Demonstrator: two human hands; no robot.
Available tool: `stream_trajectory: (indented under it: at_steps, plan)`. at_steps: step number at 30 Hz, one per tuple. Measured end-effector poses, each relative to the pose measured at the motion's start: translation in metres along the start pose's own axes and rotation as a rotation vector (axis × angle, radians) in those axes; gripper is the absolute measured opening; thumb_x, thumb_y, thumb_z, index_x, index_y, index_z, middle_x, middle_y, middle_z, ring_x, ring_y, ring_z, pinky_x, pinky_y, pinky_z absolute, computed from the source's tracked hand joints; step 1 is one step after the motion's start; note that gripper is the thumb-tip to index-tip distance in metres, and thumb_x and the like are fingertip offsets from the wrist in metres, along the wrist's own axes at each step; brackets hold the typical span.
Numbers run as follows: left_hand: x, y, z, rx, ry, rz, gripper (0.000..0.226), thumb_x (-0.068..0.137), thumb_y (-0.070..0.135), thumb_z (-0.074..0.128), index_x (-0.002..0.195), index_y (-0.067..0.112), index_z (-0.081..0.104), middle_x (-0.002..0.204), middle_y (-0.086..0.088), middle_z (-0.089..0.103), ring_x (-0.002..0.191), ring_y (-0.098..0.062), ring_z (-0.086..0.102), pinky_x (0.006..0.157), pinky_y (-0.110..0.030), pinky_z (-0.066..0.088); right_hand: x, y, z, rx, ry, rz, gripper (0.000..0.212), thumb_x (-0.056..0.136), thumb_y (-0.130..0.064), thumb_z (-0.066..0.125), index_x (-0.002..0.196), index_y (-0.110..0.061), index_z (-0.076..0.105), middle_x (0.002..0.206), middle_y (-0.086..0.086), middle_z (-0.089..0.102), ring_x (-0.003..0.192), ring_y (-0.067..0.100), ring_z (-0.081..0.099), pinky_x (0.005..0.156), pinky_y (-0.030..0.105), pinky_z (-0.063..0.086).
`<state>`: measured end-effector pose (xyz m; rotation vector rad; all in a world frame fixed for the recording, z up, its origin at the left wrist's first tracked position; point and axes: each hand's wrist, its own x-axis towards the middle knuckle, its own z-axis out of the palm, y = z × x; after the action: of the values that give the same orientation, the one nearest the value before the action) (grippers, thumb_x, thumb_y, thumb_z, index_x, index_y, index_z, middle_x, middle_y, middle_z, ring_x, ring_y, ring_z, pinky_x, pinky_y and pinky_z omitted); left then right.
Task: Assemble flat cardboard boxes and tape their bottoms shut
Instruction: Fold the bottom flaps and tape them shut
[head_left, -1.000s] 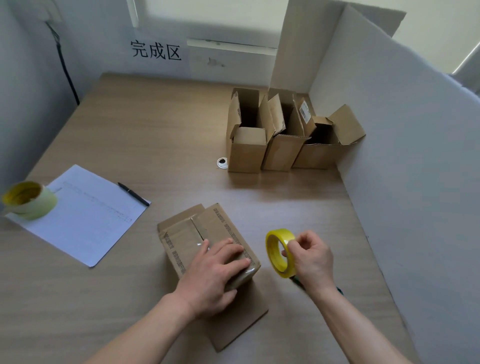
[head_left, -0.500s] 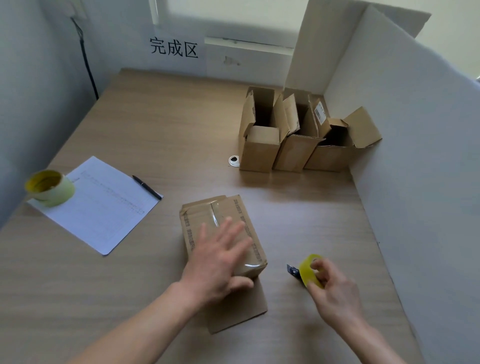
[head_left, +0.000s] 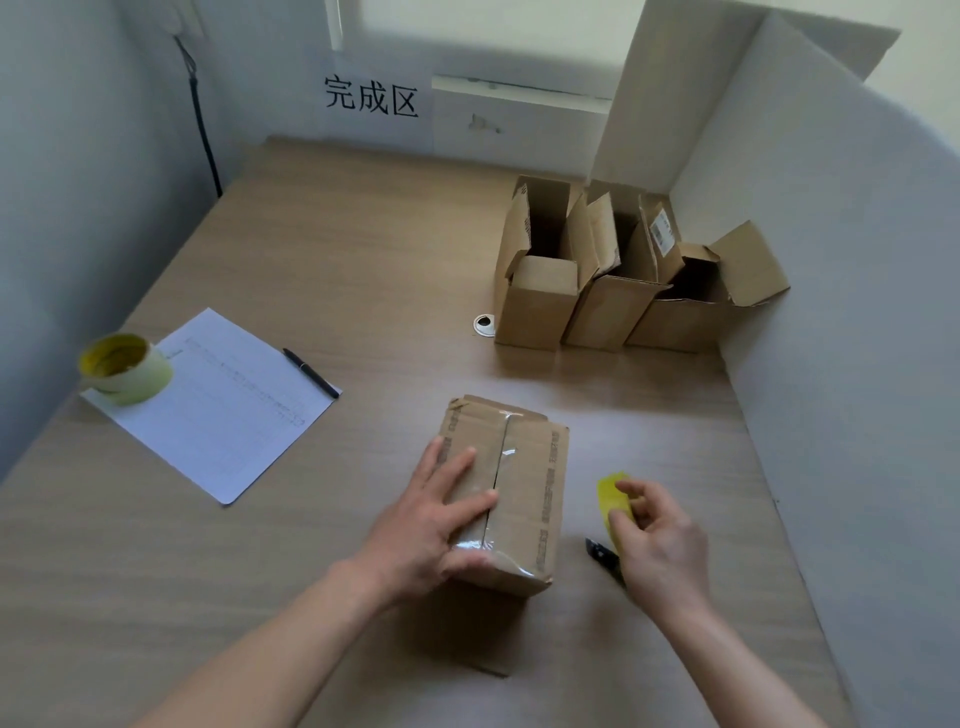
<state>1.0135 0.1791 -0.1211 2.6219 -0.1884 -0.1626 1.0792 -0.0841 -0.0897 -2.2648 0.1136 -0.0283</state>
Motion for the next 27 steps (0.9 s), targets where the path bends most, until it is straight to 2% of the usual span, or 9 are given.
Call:
stream_trajectory:
  at_steps: [2,4,7,11,14,18,22,24,27]
  plan:
    - [-0.003,0.007,0.006,-0.11,0.236,-0.085,0.064,0.081,0.062,0.063,0.136,0.031,0.055,0.163,0.004,0.0,0.15,-0.025,-0.008,0.12,-0.044,0.017,0.007,-0.008,0.005,-0.002,0.021,-0.003,0.025,0.08,-0.007,0.069,0.096,-0.026,0.071,0.066,-0.004,0.061,0.066,0.019,0.058,0.061,0.03,0.043]
    - [-0.007,0.022,0.017,-0.181,0.427,-0.333,0.068,0.082,0.064,0.057,0.139,0.028,0.05,0.161,-0.003,0.014,0.149,-0.026,0.013,0.115,-0.041,0.025,0.01,-0.015,0.012,-0.05,0.027,-0.036,0.024,0.082,-0.007,0.067,0.099,-0.025,0.072,0.069,-0.006,0.062,0.07,0.025,0.059,0.064,0.031,0.042]
    - [-0.007,0.036,0.03,-0.303,0.436,-0.542,0.074,0.085,0.062,0.053,0.148,0.026,0.037,0.155,-0.004,0.029,0.138,-0.023,0.038,0.102,-0.038,0.041,0.002,-0.024,0.032,-0.128,-0.05,-0.105,0.026,0.088,-0.011,0.063,0.107,-0.026,0.072,0.092,-0.003,0.069,0.083,0.022,0.061,0.071,0.028,0.041]
    - [0.004,0.035,0.032,-0.424,0.549,-0.55,0.07,0.085,0.035,0.073,0.145,0.015,0.043,0.142,0.001,0.049,0.127,-0.014,0.049,0.1,-0.023,0.038,-0.009,-0.027,0.054,-0.187,-0.062,-0.069,0.033,0.094,-0.012,0.054,0.119,-0.029,0.066,0.106,0.001,0.064,0.094,0.02,0.058,0.078,0.029,0.042]
    - [0.011,0.038,0.036,-0.727,0.684,-0.692,0.062,0.081,0.028,0.078,0.137,0.02,0.052,0.122,0.013,0.061,0.1,0.007,0.058,0.085,-0.002,0.037,-0.01,-0.03,0.058,-0.169,-0.075,-0.042,0.035,0.096,-0.013,0.05,0.124,-0.03,0.063,0.106,0.001,0.062,0.091,0.015,0.054,0.078,0.03,0.044]
    - [0.021,0.037,0.044,-0.915,0.844,-0.813,0.035,0.091,0.031,0.065,0.124,0.02,0.065,0.113,0.007,0.07,0.103,-0.009,0.064,0.083,-0.011,0.042,-0.004,-0.03,0.056,-0.18,-0.111,-0.051,0.035,0.096,-0.012,0.05,0.123,-0.03,0.064,0.109,0.002,0.061,0.095,0.019,0.057,0.083,0.031,0.046]
    - [0.019,0.012,0.033,-0.712,0.706,-0.593,0.032,0.09,0.039,0.065,0.119,0.028,0.068,0.093,0.039,0.063,0.093,0.012,0.06,0.073,0.006,0.035,0.0,-0.027,0.051,-0.171,-0.162,-0.061,0.035,0.092,-0.01,0.053,0.118,-0.03,0.066,0.109,0.001,0.064,0.1,0.02,0.058,0.083,0.03,0.044]
    - [0.025,-0.012,0.009,-0.608,0.546,-0.505,0.032,0.088,0.038,0.069,0.118,0.029,0.069,0.095,0.031,0.068,0.09,0.009,0.062,0.072,0.0,0.04,0.004,-0.024,0.045,-0.161,-0.184,-0.092,0.037,0.092,-0.009,0.054,0.121,-0.029,0.066,0.111,0.001,0.066,0.103,0.02,0.058,0.083,0.027,0.042]
    - [0.045,-0.041,-0.038,-0.204,0.303,-0.455,0.038,0.088,0.047,0.064,0.123,0.035,0.063,0.113,0.008,0.069,0.105,-0.014,0.06,0.08,-0.026,0.046,0.019,-0.02,0.036,-0.14,-0.125,-0.083,0.045,0.093,-0.012,0.054,0.135,-0.028,0.059,0.122,0.002,0.066,0.113,0.025,0.058,0.091,0.03,0.043]
